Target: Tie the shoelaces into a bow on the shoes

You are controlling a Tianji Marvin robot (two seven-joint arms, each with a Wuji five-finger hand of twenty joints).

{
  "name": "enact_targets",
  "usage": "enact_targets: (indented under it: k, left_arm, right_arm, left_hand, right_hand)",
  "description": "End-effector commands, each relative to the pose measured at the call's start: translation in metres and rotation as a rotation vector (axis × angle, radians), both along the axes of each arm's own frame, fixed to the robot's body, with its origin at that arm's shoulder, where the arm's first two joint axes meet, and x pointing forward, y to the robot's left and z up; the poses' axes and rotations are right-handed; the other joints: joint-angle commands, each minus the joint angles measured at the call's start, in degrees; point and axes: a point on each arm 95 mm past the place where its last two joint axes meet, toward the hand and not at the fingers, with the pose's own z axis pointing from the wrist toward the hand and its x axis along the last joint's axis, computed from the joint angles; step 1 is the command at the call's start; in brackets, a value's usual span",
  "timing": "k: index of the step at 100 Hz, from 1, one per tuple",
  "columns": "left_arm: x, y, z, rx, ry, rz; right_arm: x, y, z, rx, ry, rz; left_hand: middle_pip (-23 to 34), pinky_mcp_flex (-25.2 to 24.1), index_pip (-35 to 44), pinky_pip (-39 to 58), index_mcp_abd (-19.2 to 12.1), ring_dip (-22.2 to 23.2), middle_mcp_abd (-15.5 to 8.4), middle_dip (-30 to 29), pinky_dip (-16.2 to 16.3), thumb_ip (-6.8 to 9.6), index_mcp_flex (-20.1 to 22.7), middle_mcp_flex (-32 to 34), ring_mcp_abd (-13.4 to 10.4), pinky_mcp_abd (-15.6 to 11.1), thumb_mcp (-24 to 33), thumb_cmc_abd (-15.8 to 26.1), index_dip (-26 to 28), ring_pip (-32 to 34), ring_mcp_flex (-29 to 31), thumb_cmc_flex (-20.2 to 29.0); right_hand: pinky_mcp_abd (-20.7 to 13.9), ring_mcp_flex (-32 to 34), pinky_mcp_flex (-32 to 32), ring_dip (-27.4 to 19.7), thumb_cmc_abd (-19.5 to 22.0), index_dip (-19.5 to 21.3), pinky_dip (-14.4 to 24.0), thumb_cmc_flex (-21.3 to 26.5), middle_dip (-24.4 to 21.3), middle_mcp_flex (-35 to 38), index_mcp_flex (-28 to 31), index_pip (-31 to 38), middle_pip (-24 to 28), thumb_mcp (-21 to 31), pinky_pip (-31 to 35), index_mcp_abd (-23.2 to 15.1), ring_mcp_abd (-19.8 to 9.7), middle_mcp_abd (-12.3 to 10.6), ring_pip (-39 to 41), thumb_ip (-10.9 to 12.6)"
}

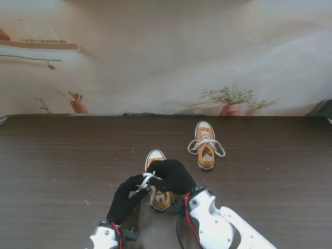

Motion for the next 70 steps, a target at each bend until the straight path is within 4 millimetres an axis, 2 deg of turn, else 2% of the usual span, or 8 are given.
enact_targets:
  k: [1,16,22,34,40,44,53,70]
  left_arm:
    - [-0.0034,-0.0003,-0.0022,0.0,0.018,-0.021]
    - [-0.0035,0.0014,-0.0064,0.009,0.034,-0.049]
    - [-0.0036,0.0018,-0.0071,0.006,0.04,-0.067]
    - [-0.0031,0.0023,-0.0081,0.012,0.042,-0.075]
    - [-0.0033,0.0021,-0.0083,0.008,0.049,-0.071]
    - [-0.0035,0.0018,-0.0084,0.01,0.052,-0.069]
    - [-0.0033,0.0016,-0.009,0.017,0.053,-0.065]
    - [-0.0023,0.0002,-0.01,0.038,0.051,-0.057]
  right_arm:
    - [-0.0007,0.0005,0.0,-0.008,0.006,0.011]
    - [-0.0015,0.0016,-0.0008,-0.007,0.006,0.015]
    - [-0.0018,0.0018,-0.0011,-0.007,0.007,0.015]
    - [-0.0022,0.0017,-0.0018,-0.007,0.01,0.014]
    - [-0.0023,0.0015,-0.0019,-0.008,0.01,0.014]
    - [-0.0022,0.0013,-0.0019,-0.008,0.01,0.014]
    - [-0.002,0.0011,-0.0017,-0.009,0.009,0.015]
    - [-0.0021,0.0011,-0.0021,-0.008,0.011,0.015]
  left_hand:
    - [-0.6,-0.9,-1.9,-0.6,-8.5,0.4,-1.7,-1.3,1.1,0.67,-3.6,-1.8,-1.7,-2.2,-0.6,2.7,1.5,0.1,-2.3,2.0]
    - [-1.1,-1.7,-3.8,-1.5,-9.6,0.2,-2.3,-1.2,1.3,1.03,-10.1,-4.1,-2.7,-3.2,-0.1,3.9,1.5,-0.6,-3.6,1.2]
    - [-0.8,-1.9,-3.3,-2.4,-9.7,0.3,-2.4,-0.8,1.6,1.26,-11.2,-5.0,-3.2,-3.7,0.4,3.4,1.7,-0.9,-4.1,0.7]
    - [-0.7,-2.0,-2.9,-2.8,-8.7,0.4,-2.1,-0.5,2.0,1.19,-11.3,-5.1,-3.2,-3.9,0.9,3.3,1.8,-0.9,-4.2,0.3]
    - [-0.6,-1.8,-0.4,-3.3,-6.6,0.6,-1.7,-0.1,2.7,1.09,-9.8,-5.7,-2.8,-3.6,1.6,2.2,3.2,-0.9,-4.1,-0.4]
    - [-0.5,-1.8,0.7,-3.5,-6.3,0.7,-1.6,0.0,3.0,0.93,-9.2,-5.7,-2.9,-3.5,1.8,1.5,3.8,-1.0,-4.1,-0.7]
    - [-0.2,-1.5,4.8,-3.6,-5.5,0.9,-1.5,0.4,3.5,0.82,-9.0,-5.7,-2.7,-3.4,2.7,-0.7,6.7,-0.6,-3.9,-1.2]
    - [1.2,-0.7,20.3,-2.7,-6.5,1.1,-1.5,1.2,4.2,0.8,-11.0,-5.3,-2.6,-3.1,3.5,-5.0,19.4,0.7,-3.3,0.5]
  right_hand:
    - [0.6,0.8,0.3,-0.6,-0.3,-0.5,-0.4,2.6,0.2,0.3,0.9,0.7,-0.1,0.3,-0.1,-3.8,0.0,-0.3,0.0,-0.5]
    - [0.6,0.7,0.3,-0.6,-0.3,-0.5,-0.4,2.6,0.2,0.3,0.8,0.7,-0.1,0.3,-0.1,-3.9,0.0,-0.3,0.0,-0.5]
    - [0.6,0.8,0.3,-0.6,-0.3,-0.5,-0.4,2.7,0.2,0.3,0.9,0.7,-0.1,0.3,-0.1,-3.9,0.0,-0.2,0.0,-0.5]
    - [0.6,0.8,0.2,-0.5,-0.3,-0.5,-0.4,2.6,0.2,0.3,0.9,0.7,0.0,0.4,-0.1,-3.8,0.0,-0.2,0.0,-0.5]
    - [0.6,0.8,0.2,-0.5,-0.3,-0.5,-0.4,2.6,0.2,0.3,0.9,0.7,0.0,0.3,-0.1,-3.7,0.0,-0.2,0.0,-0.5]
    - [0.6,0.8,0.2,-0.5,-0.3,-0.5,-0.4,2.7,0.2,0.3,0.9,0.7,0.0,0.4,-0.1,-3.8,0.0,-0.2,0.0,-0.5]
    - [0.6,0.8,0.2,-0.6,-0.3,-0.5,-0.4,2.6,0.2,0.3,0.9,0.7,-0.1,0.3,-0.1,-3.9,-0.1,-0.3,0.0,-0.5]
    - [0.6,0.8,0.2,-0.5,-0.4,-0.5,-0.4,2.7,0.2,0.3,0.8,0.7,-0.1,0.4,-0.1,-3.8,-0.1,-0.3,0.0,-0.5]
